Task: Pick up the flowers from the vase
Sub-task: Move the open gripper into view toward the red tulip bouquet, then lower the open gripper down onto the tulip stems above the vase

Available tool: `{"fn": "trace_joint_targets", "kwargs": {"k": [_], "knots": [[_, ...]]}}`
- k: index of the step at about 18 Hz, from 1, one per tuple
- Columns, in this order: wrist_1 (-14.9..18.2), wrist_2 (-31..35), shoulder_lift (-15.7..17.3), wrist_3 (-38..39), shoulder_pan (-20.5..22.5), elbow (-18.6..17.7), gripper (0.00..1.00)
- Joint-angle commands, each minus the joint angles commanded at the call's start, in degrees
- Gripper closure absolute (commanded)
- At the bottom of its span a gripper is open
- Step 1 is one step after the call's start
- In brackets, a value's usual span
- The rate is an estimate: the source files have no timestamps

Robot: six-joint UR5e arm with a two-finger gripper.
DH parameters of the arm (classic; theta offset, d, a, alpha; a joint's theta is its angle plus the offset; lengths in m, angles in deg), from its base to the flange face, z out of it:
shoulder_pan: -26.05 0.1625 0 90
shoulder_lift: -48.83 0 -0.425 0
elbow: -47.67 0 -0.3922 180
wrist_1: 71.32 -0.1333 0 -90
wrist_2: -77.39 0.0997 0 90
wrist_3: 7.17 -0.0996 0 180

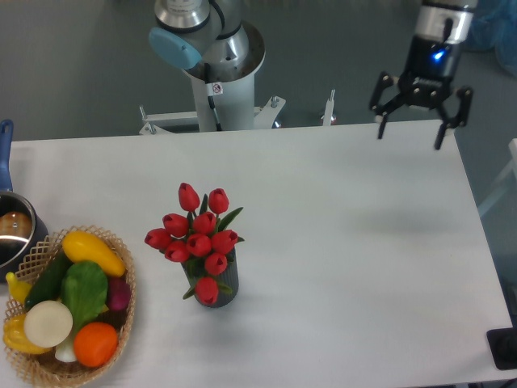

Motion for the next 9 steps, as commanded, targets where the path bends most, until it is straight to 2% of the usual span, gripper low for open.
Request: {"fn": "trace_joint_targets", "kwargs": {"k": [9], "knots": [[0.35, 0.52, -0.79, 0.00, -9.05, -0.53, 0.00]]}}
